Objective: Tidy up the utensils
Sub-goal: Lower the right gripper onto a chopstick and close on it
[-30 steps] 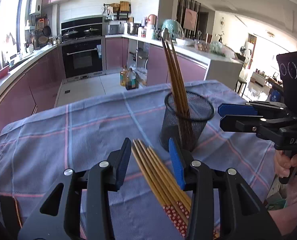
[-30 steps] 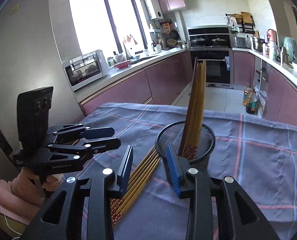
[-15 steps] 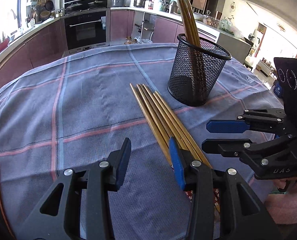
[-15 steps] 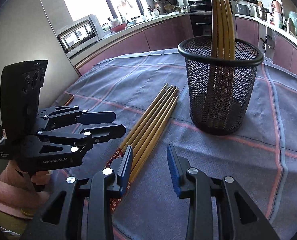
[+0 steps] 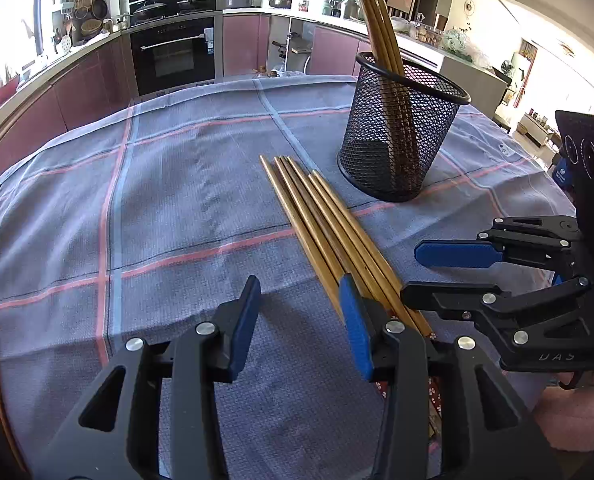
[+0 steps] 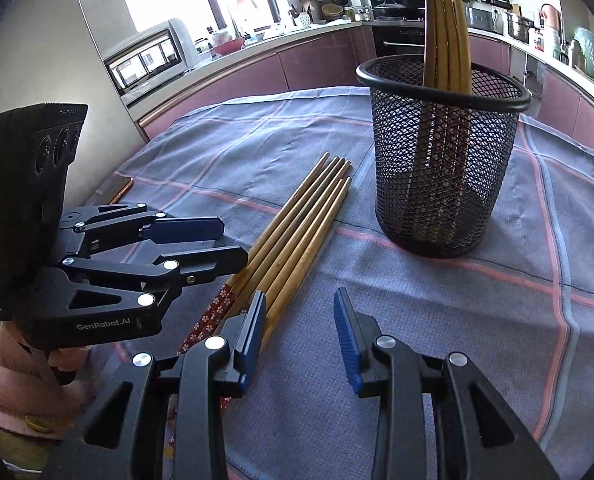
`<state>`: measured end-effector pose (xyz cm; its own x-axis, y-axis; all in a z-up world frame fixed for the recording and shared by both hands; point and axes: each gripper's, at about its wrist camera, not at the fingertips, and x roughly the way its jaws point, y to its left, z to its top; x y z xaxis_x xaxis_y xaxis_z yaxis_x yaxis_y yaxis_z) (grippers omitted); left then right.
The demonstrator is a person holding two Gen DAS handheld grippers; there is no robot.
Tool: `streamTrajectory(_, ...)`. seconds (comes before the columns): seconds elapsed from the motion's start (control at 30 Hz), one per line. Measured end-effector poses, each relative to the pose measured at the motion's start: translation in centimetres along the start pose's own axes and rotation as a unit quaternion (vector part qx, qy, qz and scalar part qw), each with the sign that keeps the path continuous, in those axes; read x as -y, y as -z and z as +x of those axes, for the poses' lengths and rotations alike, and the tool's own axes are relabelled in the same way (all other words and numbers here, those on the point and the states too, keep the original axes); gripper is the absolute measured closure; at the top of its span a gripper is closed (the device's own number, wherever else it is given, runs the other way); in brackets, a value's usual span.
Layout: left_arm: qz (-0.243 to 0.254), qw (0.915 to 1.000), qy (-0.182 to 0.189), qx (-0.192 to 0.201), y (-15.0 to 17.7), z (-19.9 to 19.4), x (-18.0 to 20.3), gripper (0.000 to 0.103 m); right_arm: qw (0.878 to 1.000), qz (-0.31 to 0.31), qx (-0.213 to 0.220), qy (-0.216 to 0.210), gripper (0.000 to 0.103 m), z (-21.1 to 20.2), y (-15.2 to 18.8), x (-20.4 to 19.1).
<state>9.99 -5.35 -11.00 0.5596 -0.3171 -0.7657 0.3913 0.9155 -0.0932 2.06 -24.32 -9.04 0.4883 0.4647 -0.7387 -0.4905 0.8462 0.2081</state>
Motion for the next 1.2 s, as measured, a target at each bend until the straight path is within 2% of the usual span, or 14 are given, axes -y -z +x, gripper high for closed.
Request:
streamTrajectory(0.27,0.009,0.9999,-0.009,-0.002,-0.3,0.4,0.3,0.061,1.0,-0.011,-0.005,0.011,0.07,0.5,-0.3,-0.5)
streamTrajectory(0.83,0.011,0.9997,-0.017,-0.014,-0.8,1.0,-0.2,0.066,0.998,-0.03,-0.015,0.046,0.072,1.3,-1.0,-1.1)
streamTrajectory(1.0,0.013,0.9996,-0.017,-0.018,-1.7,2.0,0.0,0.077,0.998,-0.024,-0.01,0.054,0.077,1.8,-1.4,-1.1)
streamTrajectory(1.2,0.002,0.9998,-0.017,-0.014,-2.1,2.4,-0.1,0.092,0.999,0.005,0.001,0.049,0.093,1.8,-1.5,-0.1)
